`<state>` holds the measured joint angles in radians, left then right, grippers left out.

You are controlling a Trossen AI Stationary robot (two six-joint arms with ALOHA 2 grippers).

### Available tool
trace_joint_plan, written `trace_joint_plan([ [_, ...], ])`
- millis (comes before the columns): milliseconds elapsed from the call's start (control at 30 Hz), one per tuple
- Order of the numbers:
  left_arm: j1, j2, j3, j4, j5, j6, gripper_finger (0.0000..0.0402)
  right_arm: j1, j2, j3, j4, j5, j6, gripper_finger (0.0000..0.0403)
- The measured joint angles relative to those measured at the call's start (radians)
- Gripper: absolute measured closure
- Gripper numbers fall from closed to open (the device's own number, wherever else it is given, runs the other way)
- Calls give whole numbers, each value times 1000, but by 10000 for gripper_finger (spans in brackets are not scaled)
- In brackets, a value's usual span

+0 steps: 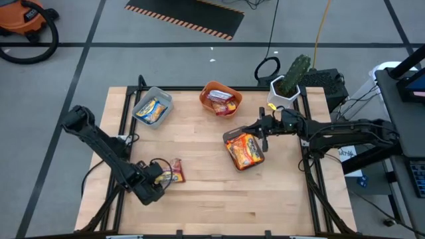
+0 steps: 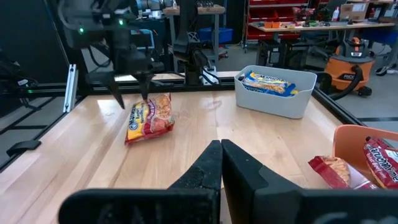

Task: Sort Maruchan noodles
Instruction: Put the red noodle pack into the orange bin

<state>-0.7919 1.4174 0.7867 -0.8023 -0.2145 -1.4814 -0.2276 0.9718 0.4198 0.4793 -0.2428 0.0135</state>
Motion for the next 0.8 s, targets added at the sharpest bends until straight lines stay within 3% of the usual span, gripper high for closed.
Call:
trace_joint_plan([
  [233, -15, 28, -99, 163, 72, 9, 115, 0, 0, 0, -1, -39, 0, 399],
  [567, 44, 25, -167, 232, 32, 209, 119, 0, 0, 0, 9, -23, -7, 399],
  [800, 75, 27, -170, 224, -34, 324, 191, 4, 1, 0, 178, -98, 97, 399],
])
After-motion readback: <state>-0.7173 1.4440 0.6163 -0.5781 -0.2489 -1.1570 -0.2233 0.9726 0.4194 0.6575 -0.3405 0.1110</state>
